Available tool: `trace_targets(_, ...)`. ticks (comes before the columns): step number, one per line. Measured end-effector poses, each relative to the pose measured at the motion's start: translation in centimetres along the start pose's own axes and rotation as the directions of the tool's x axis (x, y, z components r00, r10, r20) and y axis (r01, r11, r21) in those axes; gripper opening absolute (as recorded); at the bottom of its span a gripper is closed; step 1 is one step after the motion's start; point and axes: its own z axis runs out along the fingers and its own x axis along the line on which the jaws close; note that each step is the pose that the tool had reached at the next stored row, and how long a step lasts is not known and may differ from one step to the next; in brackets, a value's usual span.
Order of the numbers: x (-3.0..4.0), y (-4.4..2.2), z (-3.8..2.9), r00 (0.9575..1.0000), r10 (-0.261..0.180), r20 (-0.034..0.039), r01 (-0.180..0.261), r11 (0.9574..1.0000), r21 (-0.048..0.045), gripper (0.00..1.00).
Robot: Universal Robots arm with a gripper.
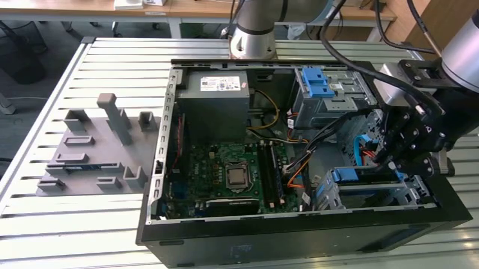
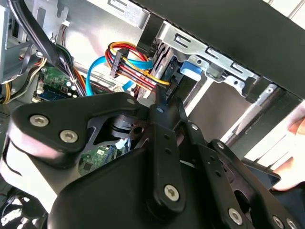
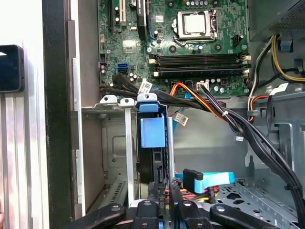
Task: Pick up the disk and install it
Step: 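Insert the first disk wire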
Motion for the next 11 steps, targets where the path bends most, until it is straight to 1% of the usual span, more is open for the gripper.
trace_targets(2, 0.00, 0.01, -0.31, 1.0000, 0.000, 0.0000, 0.000, 1.0000, -0.0002, 0.24)
trace_targets(4, 0.00, 0.01, -0.44, 1.0000, 0.000, 0.0001, 0.000, 1.0000, -0.0008, 0.24)
trace_targets(5, 0.00, 0.01, -0.43, 1.0000, 0.000, 0.0004, 0.000, 1.0000, -0.0008, 0.22)
trace_targets(6, 0.00, 0.01, -0.44, 1.0000, 0.000, 0.0003, 0.000, 1.0000, -0.0009, 0.16)
trace_targets(7, 0.00, 0.01, -0.44, 1.0000, 0.000, 0.0003, 0.000, 1.0000, -0.0009, 0.16)
trace_targets(8, -0.01, 0.01, -0.45, 1.0000, 0.000, 0.0001, 0.000, 1.0000, -0.0010, 0.11)
trace_targets(11, 0.00, 0.01, -0.45, 1.0000, 0.000, 0.0000, 0.000, 1.0000, -0.0010, 0.11)
